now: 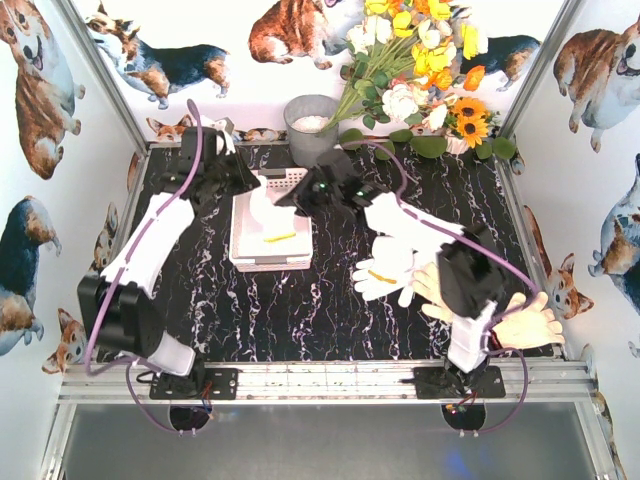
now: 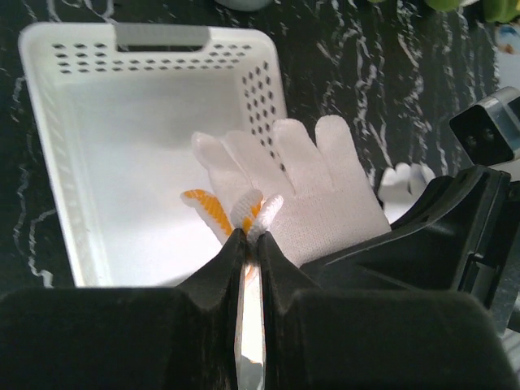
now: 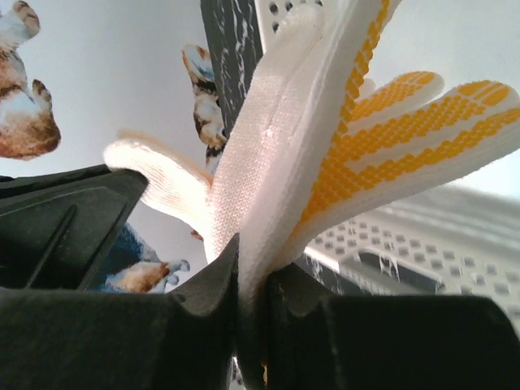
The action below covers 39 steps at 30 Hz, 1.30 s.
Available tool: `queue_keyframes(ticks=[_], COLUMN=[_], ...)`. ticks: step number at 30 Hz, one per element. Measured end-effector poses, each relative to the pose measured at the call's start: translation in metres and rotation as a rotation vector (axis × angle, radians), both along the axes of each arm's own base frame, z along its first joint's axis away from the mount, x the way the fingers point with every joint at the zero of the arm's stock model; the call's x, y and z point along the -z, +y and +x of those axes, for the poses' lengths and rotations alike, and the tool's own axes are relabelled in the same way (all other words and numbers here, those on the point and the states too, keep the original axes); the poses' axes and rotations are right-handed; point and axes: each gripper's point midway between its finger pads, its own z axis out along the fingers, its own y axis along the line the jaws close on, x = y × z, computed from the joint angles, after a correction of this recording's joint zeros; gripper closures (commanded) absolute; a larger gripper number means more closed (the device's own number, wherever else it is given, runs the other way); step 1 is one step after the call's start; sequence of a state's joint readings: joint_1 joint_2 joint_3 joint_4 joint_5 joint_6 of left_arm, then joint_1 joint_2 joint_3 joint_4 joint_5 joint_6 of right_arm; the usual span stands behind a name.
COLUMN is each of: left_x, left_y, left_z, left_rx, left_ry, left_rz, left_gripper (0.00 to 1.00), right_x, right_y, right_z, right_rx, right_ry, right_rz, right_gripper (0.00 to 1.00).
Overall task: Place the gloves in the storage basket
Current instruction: Place the glove in the bin.
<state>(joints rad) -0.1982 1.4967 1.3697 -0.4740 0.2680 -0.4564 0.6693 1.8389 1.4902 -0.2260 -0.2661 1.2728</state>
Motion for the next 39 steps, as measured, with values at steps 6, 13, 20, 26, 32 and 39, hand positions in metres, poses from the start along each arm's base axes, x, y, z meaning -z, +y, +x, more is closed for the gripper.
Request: queue_keyframes(ticks=[6,13,20,26,32,39], left_x=[0.024,0.071,0.100,0.120,0.149,0.164], left_y=[0.026,0.038,0.040,0.040,0.043,0.044], left_z=[0.039,0.065,0.062,0.050,0.029,0.017], left_rx=[-0.032,-0.019,0.015,0.033,0.044,0.055], left_ry=[0.020,0.090,0.154,0.199,0.275,0.310], left_rz=[0.075,0.157,0.195,0.200,0.210,0.243], left_gripper=[1.00,1.00,1.00,1.00,1.00,1.00], right_x=[0.023,0.077,0.101,0.120,0.137,0.147], right_y=[0.031,0.050,0.046,0.039,0.039,0.034], right_z=[0.045,0.061,0.049,0.029,0.007,-0.006], right_rx=[-0.067,-0.126,-0.151,-0.175,-0.206,-0.201], right_ry=[-0.075,-0.052,0.034,0.135,0.191,0.225], right_rz=[0.005,-0.021,-0.061,-0.120,-0.185,-0.268], right_gripper=[1.00,1.00,1.00,1.00,1.00,1.00])
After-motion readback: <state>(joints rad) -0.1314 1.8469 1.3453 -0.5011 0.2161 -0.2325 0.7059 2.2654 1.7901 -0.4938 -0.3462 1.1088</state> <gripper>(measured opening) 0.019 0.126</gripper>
